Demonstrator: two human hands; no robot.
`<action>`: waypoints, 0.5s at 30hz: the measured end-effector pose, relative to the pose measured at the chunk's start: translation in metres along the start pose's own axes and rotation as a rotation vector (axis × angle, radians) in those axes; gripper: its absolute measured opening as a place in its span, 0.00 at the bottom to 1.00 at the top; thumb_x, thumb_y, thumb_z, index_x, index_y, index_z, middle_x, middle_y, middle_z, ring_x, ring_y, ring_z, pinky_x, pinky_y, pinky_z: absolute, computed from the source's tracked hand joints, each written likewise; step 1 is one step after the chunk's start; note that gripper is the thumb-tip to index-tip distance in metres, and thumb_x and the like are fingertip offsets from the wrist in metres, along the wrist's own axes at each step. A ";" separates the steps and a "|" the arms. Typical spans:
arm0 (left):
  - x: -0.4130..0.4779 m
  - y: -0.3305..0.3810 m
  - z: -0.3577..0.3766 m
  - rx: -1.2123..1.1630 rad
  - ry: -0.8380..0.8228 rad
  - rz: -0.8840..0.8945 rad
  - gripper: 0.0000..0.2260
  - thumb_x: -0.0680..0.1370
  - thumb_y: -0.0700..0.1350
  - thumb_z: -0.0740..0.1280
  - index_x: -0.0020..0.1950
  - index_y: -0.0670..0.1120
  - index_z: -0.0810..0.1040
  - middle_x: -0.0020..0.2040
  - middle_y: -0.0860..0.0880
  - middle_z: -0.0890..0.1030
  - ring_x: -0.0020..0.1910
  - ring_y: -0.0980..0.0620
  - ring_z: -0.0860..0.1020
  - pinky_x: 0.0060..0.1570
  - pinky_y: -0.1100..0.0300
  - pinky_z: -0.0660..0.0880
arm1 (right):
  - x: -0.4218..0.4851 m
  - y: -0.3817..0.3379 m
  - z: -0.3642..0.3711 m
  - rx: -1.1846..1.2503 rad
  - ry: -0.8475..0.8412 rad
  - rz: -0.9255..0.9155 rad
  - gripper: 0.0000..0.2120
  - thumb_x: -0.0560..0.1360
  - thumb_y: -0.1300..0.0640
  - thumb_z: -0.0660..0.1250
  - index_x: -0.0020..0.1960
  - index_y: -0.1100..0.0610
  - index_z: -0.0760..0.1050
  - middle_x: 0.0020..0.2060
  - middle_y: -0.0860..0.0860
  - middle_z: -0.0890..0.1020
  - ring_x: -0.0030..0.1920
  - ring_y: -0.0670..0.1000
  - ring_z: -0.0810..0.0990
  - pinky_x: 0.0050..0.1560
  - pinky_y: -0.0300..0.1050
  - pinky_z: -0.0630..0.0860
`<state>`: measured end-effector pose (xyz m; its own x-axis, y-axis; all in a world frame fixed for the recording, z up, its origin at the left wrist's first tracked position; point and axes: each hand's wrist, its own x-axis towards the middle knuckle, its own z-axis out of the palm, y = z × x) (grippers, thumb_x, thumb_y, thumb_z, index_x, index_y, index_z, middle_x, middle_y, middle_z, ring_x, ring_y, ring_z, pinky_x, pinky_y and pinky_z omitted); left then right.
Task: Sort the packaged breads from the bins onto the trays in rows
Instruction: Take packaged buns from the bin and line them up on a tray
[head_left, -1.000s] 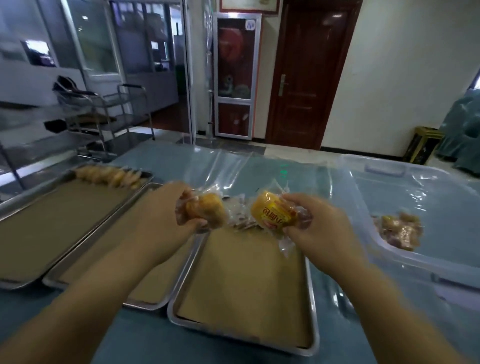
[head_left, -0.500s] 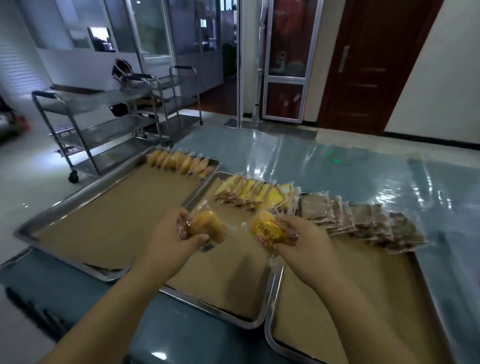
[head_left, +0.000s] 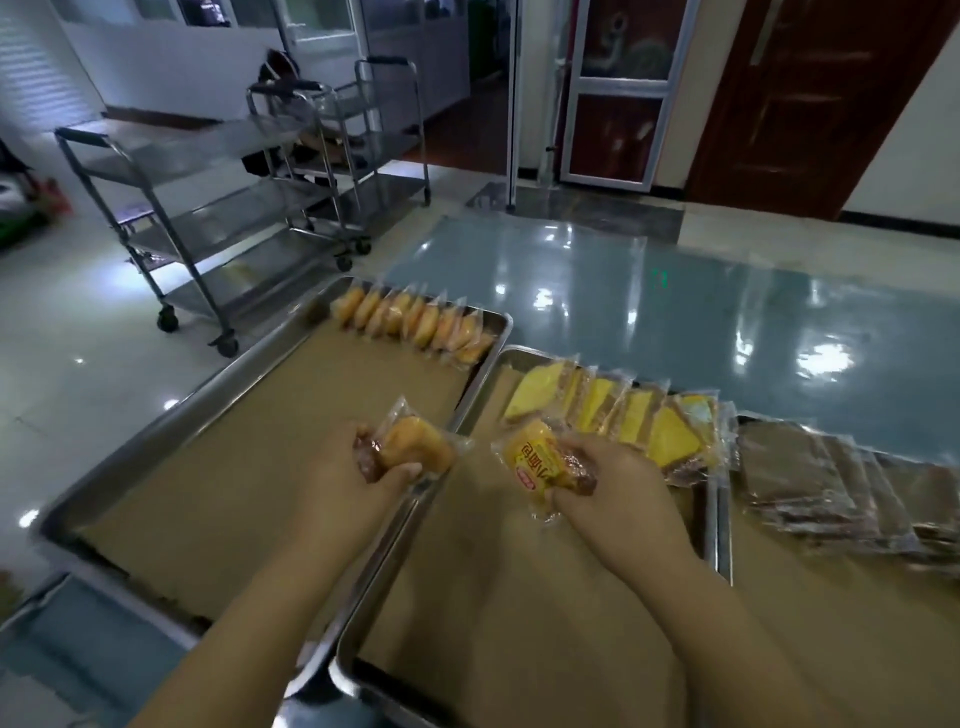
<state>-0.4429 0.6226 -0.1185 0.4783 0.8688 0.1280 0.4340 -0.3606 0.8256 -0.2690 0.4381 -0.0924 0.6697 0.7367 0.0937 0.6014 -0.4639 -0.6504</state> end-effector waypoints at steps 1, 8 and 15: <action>0.011 -0.005 -0.001 0.008 0.003 -0.004 0.20 0.64 0.51 0.78 0.44 0.64 0.69 0.39 0.57 0.77 0.37 0.62 0.76 0.34 0.64 0.67 | 0.008 -0.006 0.007 -0.010 -0.011 0.000 0.26 0.68 0.54 0.73 0.65 0.47 0.72 0.56 0.44 0.80 0.53 0.43 0.76 0.52 0.39 0.74; 0.090 -0.031 0.000 0.072 -0.111 0.087 0.21 0.68 0.50 0.75 0.50 0.57 0.65 0.42 0.59 0.73 0.39 0.62 0.73 0.33 0.67 0.64 | 0.069 -0.058 0.065 -0.032 -0.113 0.091 0.19 0.68 0.53 0.72 0.58 0.48 0.77 0.45 0.43 0.82 0.44 0.42 0.78 0.44 0.37 0.77; 0.159 -0.056 -0.010 0.140 -0.335 0.256 0.13 0.71 0.54 0.71 0.46 0.62 0.67 0.43 0.61 0.70 0.42 0.62 0.71 0.36 0.68 0.64 | 0.131 -0.099 0.108 -0.038 -0.106 0.214 0.07 0.71 0.52 0.68 0.49 0.50 0.78 0.38 0.46 0.81 0.38 0.45 0.79 0.41 0.45 0.80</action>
<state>-0.3986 0.7841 -0.1393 0.7946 0.5962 0.1147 0.3577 -0.6123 0.7051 -0.2878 0.6336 -0.0976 0.7351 0.6664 -0.1245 0.4679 -0.6317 -0.6180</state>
